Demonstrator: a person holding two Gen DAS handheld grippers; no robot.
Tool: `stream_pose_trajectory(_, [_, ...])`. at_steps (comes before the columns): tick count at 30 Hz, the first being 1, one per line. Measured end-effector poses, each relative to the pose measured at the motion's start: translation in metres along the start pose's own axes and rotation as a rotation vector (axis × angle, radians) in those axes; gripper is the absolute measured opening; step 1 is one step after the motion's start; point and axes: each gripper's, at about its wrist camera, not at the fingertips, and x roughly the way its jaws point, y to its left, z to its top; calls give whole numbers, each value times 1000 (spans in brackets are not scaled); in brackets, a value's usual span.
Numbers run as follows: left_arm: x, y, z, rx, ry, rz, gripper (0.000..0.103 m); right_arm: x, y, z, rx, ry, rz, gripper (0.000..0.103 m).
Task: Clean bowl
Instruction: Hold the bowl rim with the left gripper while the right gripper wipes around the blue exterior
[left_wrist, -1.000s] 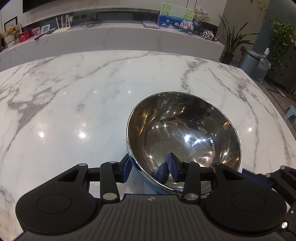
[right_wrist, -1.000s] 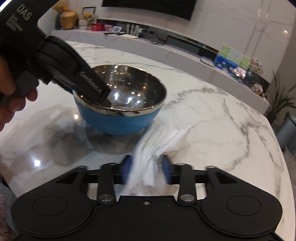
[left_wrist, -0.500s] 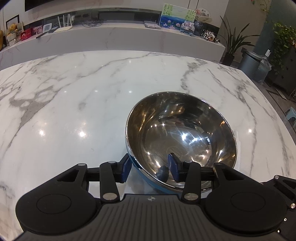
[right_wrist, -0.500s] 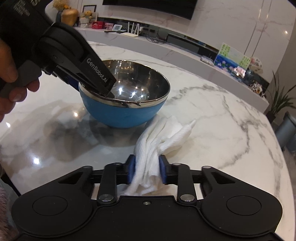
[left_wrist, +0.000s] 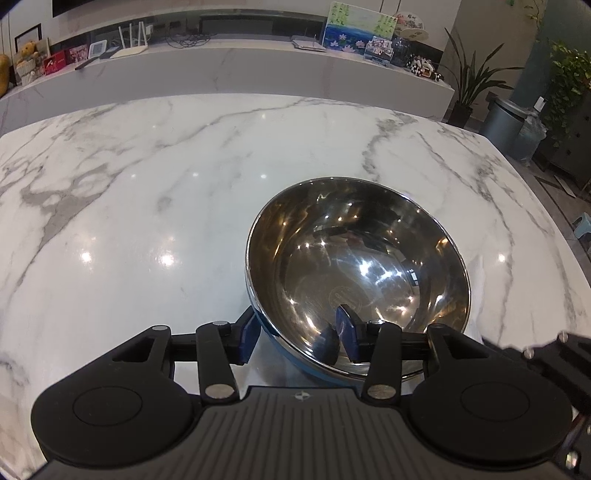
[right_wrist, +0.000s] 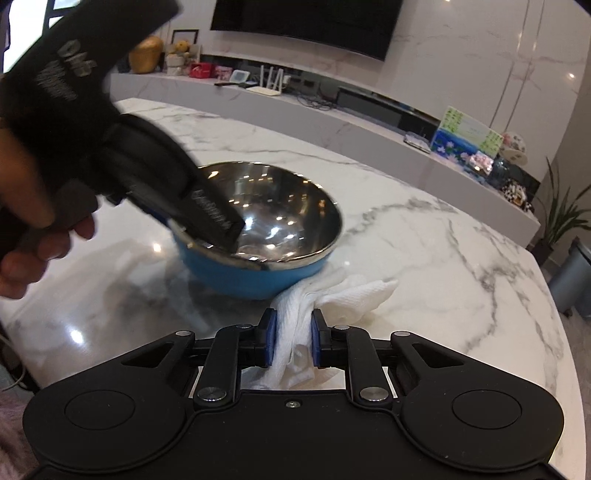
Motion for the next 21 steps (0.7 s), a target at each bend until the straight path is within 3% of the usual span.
stream_pose_trajectory(10, [-2, -3, -2, 12, 14, -10, 46, 15, -10, 5, -35, -13, -26, 16])
stream_pose_trajectory(21, [0, -9, -2, 5, 12, 3, 47, 15, 12, -9, -97, 30, 3, 16])
